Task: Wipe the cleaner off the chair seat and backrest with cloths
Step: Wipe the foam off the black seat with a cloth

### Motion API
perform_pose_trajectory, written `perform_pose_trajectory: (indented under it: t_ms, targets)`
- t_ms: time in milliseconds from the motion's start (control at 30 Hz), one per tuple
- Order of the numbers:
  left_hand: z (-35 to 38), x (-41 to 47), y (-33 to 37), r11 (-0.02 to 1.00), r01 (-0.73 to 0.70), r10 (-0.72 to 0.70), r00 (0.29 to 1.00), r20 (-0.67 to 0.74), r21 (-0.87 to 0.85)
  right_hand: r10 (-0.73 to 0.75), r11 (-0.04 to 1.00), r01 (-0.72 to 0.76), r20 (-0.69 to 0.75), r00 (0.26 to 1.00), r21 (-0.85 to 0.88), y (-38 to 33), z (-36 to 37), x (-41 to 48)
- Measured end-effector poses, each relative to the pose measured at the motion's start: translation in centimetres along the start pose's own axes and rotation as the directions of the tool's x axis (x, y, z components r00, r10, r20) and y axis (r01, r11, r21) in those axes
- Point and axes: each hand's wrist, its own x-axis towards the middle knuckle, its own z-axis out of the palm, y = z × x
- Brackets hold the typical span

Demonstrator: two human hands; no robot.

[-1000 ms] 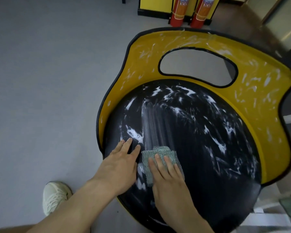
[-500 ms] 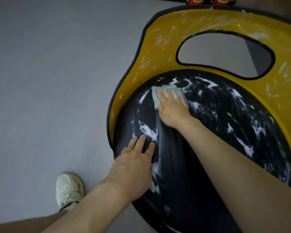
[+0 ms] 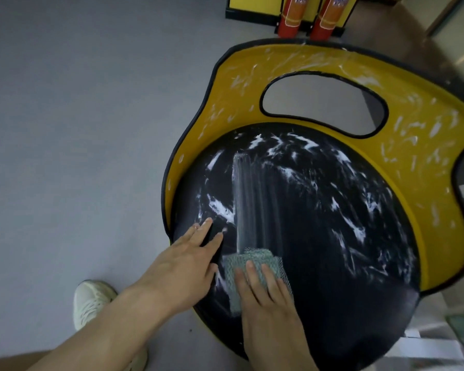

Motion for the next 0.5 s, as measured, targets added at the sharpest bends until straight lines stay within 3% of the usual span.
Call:
perform_pose_trajectory:
  t_ms: [133,267,500]
  targets:
    - [-0.2,-0.1,-0.2,0.997,0.041,-0.043,0.998,0.039,0.065,-0.053,0.996,0.049,-0.056,0.997,-0.077,0.9,-3.3,5.7]
    - [0.0,0.2,-0.2,0.993,0.073,-0.079,0.995,0.067,0.09,0.0,1.0,0.0,-0.009,1.0,0.015,0.8,-6.2,11.7]
    - [0.8,-0.1,-0.5,0.996,0.08,-0.082,0.995,0.064,0.038,-0.045,0.999,0.046,-0.049,0.998,0.014,0.3,-3.1,2.6]
